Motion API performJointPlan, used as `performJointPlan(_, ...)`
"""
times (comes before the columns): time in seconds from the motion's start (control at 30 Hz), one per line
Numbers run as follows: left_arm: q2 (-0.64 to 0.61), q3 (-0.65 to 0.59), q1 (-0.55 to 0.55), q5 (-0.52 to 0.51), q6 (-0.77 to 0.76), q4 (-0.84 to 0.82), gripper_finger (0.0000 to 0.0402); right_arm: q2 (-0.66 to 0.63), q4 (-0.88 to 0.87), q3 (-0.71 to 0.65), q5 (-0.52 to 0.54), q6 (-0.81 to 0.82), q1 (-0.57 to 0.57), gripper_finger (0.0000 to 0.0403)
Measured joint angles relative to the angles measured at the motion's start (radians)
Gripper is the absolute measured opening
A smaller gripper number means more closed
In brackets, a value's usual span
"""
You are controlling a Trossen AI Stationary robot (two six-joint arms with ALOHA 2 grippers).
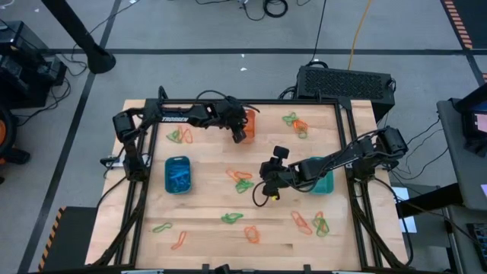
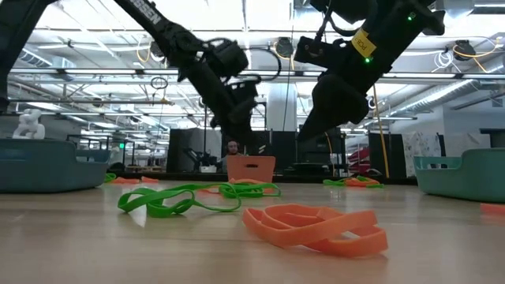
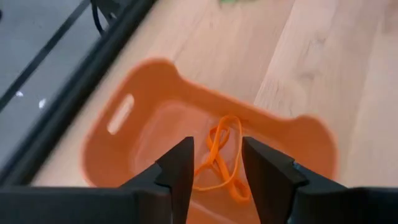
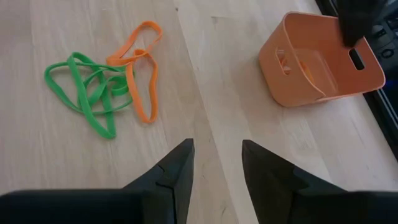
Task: Sort rubber bands into baskets
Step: Put the orange rubber band into the orange bin
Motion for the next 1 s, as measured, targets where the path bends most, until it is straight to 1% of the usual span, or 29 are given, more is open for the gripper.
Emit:
performJointPlan(0.2, -0.051, 0.057, -0.011, -0.004, 0.007, -0.116, 0.0143, 0.000, -0.004, 0.000, 0.000, -0.025, 0.000, 0.0128)
performJointPlan(0.27, -0.072, 0.059, -0.011, -0.010, 0.012, -0.170, 0.0143, 0.000, -0.011, 0.000, 0.000, -0.031, 0.000, 0.0128)
performJointPlan(0.33, -0.091, 0.060, -0.011, -0.050, 0.029, -0.202, 0.0143, 0.000, -0.029, 0.000, 0.000, -0.033, 0.000, 0.0128)
performJointPlan(0.4, -0.115, 0.060, -0.011, -0.095, 0.033, -0.272, 0.0143, 0.000, -0.052, 0.000, 0.000, -0.034, 0.000, 0.0128)
performJointPlan(0.47, -0.137, 0.060, -0.010, -0.110, 0.030, -0.311, 0.0144, 0.000, -0.064, 0.000, 0.001, -0.042, 0.000, 0.0128)
performJointPlan(0.63, -0.202, 0.060, -0.011, -0.112, -0.041, -0.400, 0.0144, -0.001, -0.044, 0.000, 0.001, -0.101, 0.000, 0.0128)
performJointPlan(0.77, -0.240, 0.057, -0.018, -0.117, -0.110, -0.548, 0.0144, -0.001, -0.035, 0.000, 0.000, -0.140, 0.000, 0.0128)
performJointPlan(0.83, -0.269, 0.023, -0.030, -0.118, -0.157, -0.581, 0.0144, -0.001, -0.048, 0.000, -0.001, -0.157, 0.000, 0.0128)
performJointPlan(1.0, -0.343, -0.128, -0.089, -0.137, -0.274, -0.580, 0.0144, -0.025, -0.104, 0.000, 0.002, -0.176, 0.001, 0.0128)
